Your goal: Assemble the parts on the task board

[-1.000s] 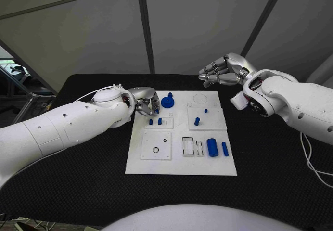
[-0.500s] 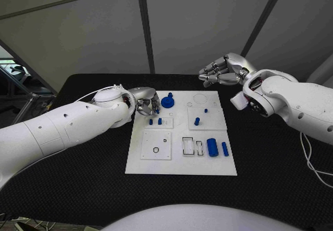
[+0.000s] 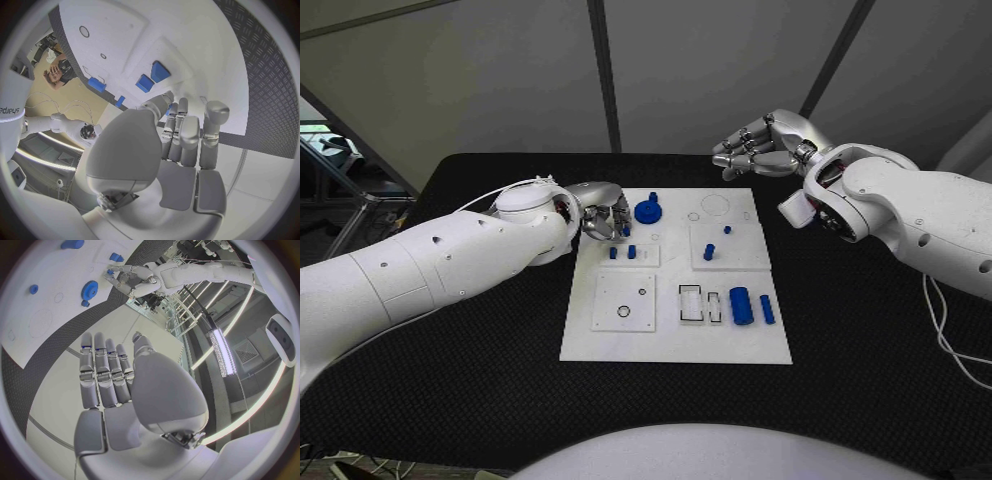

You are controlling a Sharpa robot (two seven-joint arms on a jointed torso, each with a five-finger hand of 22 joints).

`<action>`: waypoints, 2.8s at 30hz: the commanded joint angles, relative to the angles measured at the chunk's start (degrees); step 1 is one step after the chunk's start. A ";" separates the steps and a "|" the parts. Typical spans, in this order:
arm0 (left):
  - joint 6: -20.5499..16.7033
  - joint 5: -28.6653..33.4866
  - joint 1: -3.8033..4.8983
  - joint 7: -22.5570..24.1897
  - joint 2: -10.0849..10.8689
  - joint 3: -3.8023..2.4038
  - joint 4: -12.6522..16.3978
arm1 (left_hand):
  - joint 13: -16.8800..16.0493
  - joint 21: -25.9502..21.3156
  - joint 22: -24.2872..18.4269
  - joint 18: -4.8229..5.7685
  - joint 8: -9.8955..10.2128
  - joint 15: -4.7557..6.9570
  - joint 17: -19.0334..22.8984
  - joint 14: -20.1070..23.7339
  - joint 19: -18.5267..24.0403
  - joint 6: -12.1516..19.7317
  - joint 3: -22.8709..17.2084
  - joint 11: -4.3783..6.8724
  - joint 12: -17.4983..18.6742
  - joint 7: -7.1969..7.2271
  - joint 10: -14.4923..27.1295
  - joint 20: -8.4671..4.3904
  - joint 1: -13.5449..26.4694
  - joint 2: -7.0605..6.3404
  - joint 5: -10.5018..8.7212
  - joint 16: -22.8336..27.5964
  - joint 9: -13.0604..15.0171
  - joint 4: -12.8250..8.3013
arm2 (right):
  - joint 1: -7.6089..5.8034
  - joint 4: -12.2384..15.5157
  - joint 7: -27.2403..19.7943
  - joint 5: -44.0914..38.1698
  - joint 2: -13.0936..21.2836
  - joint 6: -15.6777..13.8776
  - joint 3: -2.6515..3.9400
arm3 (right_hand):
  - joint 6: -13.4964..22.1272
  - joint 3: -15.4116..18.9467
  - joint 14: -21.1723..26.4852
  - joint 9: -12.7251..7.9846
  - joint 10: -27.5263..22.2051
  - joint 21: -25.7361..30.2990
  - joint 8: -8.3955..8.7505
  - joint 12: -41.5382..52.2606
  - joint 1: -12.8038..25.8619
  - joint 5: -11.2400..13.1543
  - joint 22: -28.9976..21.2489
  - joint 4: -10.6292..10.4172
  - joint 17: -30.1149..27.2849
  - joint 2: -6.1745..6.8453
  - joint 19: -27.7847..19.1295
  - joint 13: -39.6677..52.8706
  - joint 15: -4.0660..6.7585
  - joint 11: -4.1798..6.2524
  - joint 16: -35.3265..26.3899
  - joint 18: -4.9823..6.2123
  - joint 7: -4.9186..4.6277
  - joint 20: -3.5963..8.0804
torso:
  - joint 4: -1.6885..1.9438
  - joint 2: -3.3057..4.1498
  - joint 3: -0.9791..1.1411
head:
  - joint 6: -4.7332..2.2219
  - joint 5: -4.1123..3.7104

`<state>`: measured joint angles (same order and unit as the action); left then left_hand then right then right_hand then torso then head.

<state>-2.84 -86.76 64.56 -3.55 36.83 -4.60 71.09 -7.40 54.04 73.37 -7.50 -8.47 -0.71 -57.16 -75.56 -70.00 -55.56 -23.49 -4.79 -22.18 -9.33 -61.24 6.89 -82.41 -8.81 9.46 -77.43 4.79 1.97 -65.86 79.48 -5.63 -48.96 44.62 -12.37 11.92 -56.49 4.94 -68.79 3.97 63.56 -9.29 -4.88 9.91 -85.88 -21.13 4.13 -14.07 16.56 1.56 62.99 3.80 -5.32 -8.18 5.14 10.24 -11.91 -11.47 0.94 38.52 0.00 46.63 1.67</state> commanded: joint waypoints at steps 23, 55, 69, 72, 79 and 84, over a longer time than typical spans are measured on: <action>-2.26 1.66 0.07 -0.05 1.59 -0.44 0.13 | -0.18 -4.16 -1.60 -0.89 1.38 -0.83 4.65 2.39 2.36 1.25 -0.86 -0.85 1.14 -0.33 0.42 0.58 0.76 -0.43 -0.23 1.93 -0.65 -0.11 | -0.07 -0.93 0.36 -7.81 0.38 -0.42 0.03 | -1.38 -1.48 -6.22 0.22 0.57 -1.92 -0.64 0.59 -3.96 0.09 0.99 2.16 0.92 0.13 5.44 -0.18 2.08 1.15 2.65 0.40 1.01 2.16 | 0.08 -0.09 -0.06 | -0.25 0.19; -8.87 73.82 -1.27 21.72 16.66 -1.80 13.23 | -1.28 -24.16 -13.32 -3.03 0.32 -1.04 29.26 14.34 10.65 -2.32 1.57 -0.82 0.09 -0.04 0.65 0.86 4.00 0.32 -0.42 21.70 -0.67 0.43 | 4.04 3.64 15.05 -54.66 3.06 3.57 -3.92 | -5.03 -14.67 -17.45 -0.03 4.74 -40.75 1.07 -5.93 -3.99 7.04 33.36 0.57 38.18 6.87 17.06 -0.05 6.06 3.62 54.58 -2.31 3.32 7.30 | 0.07 -0.12 -0.11 | -4.19 -5.05; -8.59 76.64 -1.82 22.87 17.11 -1.79 15.31 | -1.43 -24.67 -13.82 -3.03 0.18 -0.97 29.37 14.39 10.46 -2.46 1.98 -0.74 -0.21 0.02 0.69 0.81 3.68 0.66 -0.38 21.94 -0.64 0.32 | 4.39 2.88 15.04 -56.61 0.52 1.68 -5.21 | -5.09 -17.73 -17.35 0.00 4.48 -46.54 1.04 -5.92 -3.54 6.96 39.53 0.72 41.77 7.75 16.28 -0.03 5.92 3.39 59.15 -2.65 3.02 6.69 | 0.09 -0.10 -0.09 | -4.01 -4.79; -8.56 76.68 -1.85 22.83 17.09 -1.79 15.25 | -1.44 -24.72 -13.86 -3.03 0.17 -0.97 29.39 14.40 10.44 -2.47 2.01 -0.74 -0.24 0.02 0.70 0.80 3.64 0.68 -0.38 21.96 -0.64 0.30 | 4.41 2.69 15.05 -56.66 0.18 1.33 -5.22 | -5.06 -18.37 -17.34 -0.01 4.51 -47.45 1.04 -5.89 -3.52 6.99 40.50 0.84 42.23 7.86 16.19 -0.02 5.87 3.33 59.77 -2.72 2.90 6.61 | 0.10 -0.12 -0.10 | -3.92 -4.75; -8.30 76.70 -1.88 22.49 16.97 -1.79 14.98 | -1.49 -24.90 -14.05 -3.03 0.14 -0.95 29.43 14.42 10.36 -2.48 2.14 -0.74 -0.33 0.00 0.77 0.77 3.43 0.82 -0.36 22.05 -0.64 0.19 | 4.44 2.22 15.08 -56.70 -0.34 0.96 -5.23 | -5.00 -21.47 -17.07 -0.01 4.53 -49.30 1.04 -5.88 -3.16 9.56 42.27 1.01 42.76 8.39 15.42 -0.01 5.72 3.27 60.99 -2.75 2.70 6.32 | 0.02 -0.09 -0.09 | -3.68 -4.60; -8.11 76.71 -1.90 22.20 16.86 -1.79 14.88 | -1.51 -25.00 -14.14 -3.03 0.13 -0.95 29.45 14.44 10.31 -2.47 2.19 -0.75 -0.36 -0.02 0.84 0.76 3.30 0.91 -0.35 22.10 -0.64 0.13 | 4.44 1.81 15.18 -56.71 -0.68 2.03 -5.23 | -5.04 -22.57 -17.02 0.00 4.56 -49.95 1.02 -5.86 -3.00 9.61 42.95 1.14 43.04 8.57 15.22 0.00 5.70 3.19 61.46 -2.76 2.73 6.28 | 0.02 -0.12 -0.11 | -3.62 -4.65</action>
<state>-11.90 -10.68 62.62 17.95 53.77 -6.36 85.98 -8.85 29.41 59.29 -11.42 -8.04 -1.75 -27.75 -61.43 -59.56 -57.75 -21.62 -5.74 -22.18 -9.20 -60.24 7.70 -79.03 -8.58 9.21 -55.69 4.06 2.03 -61.35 81.39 9.28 -105.01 44.03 -10.30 6.67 -61.42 -17.42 -83.94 3.89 68.15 -59.03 -3.97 4.14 -88.96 -11.76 46.99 -12.96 59.57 9.49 78.70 3.71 0.82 -4.81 66.39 8.44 -8.85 -5.12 0.99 38.41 -0.09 42.96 -2.93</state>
